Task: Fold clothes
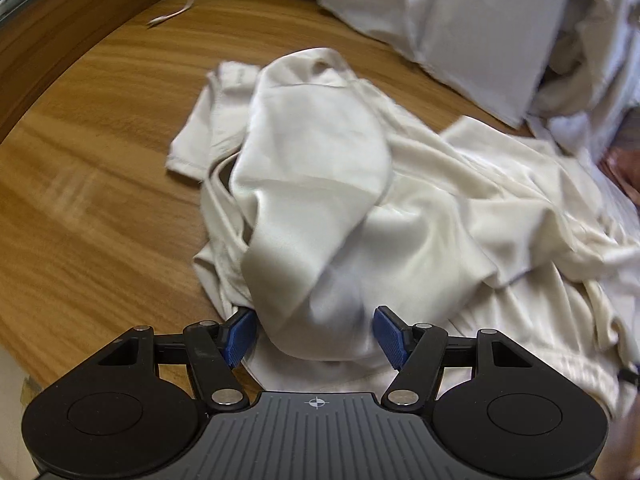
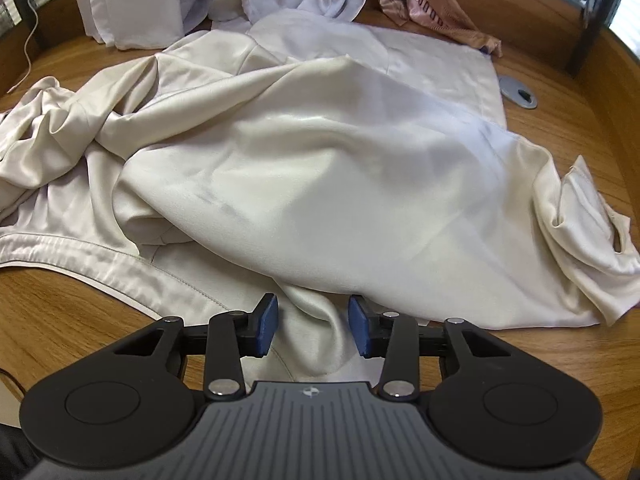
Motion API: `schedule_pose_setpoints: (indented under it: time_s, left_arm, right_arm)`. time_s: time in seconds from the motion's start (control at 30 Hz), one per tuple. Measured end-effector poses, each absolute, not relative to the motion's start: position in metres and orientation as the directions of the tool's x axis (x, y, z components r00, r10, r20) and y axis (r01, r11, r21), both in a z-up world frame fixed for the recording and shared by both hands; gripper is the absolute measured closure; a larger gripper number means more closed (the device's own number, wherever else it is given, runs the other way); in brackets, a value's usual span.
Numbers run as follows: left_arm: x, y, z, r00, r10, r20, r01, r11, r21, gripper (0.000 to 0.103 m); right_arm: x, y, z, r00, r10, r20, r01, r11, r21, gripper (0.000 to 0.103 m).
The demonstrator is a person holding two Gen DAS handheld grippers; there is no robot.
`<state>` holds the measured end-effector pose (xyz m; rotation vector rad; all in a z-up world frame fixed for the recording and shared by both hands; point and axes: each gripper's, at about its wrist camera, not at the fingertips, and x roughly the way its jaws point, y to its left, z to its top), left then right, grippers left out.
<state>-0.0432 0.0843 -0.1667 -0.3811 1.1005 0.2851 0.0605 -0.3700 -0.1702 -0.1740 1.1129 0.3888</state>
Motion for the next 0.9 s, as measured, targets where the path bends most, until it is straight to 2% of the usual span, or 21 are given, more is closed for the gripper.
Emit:
schedule_pose_setpoints:
  time_s: [0.17,0.33,0.53,0.77,0.9]
  left_arm:
    - [-0.05,0.07,-0.166,0.422,-0.012,-0.907,-0.229,0.966,-0.12,0.033]
    - [-0.053,0.061,-0.172,0.412,-0.019,-0.911,-0.13,0.988,-0.079,0.033]
    - [-0.049,0.034,-0.175,0.423,-0.039,-0.905,0.033,0.999,-0.028,0.033]
    - [-0.034,0.025,-0.184,0.413,-0.059,-0.909,0.041,0.998,-0.046,0.033]
    - [-0.031,0.023,-0.187,0.416,-0.054,-0.908,0.036,0.998,-0.043,0.032]
  right_arm:
    - [0.051,-0.363,-0.167,0.407,0.205,-0.89,-0.379,0.925,0.04,0.058]
    - [0.039,-0.358,-0.162,0.426,0.209,-0.88,-0.371,0.928,0.041,0.051]
    - [0.025,-0.352,-0.155,0.447,0.214,-0.868,-0.363,0.931,0.043,0.048]
    - [0.018,-0.328,-0.157,0.408,0.264,-0.874,-0.465,0.884,0.05,0.048]
    - [0.02,-0.315,-0.163,0.39,0.277,-0.878,-0.511,0.858,0.043,0.039]
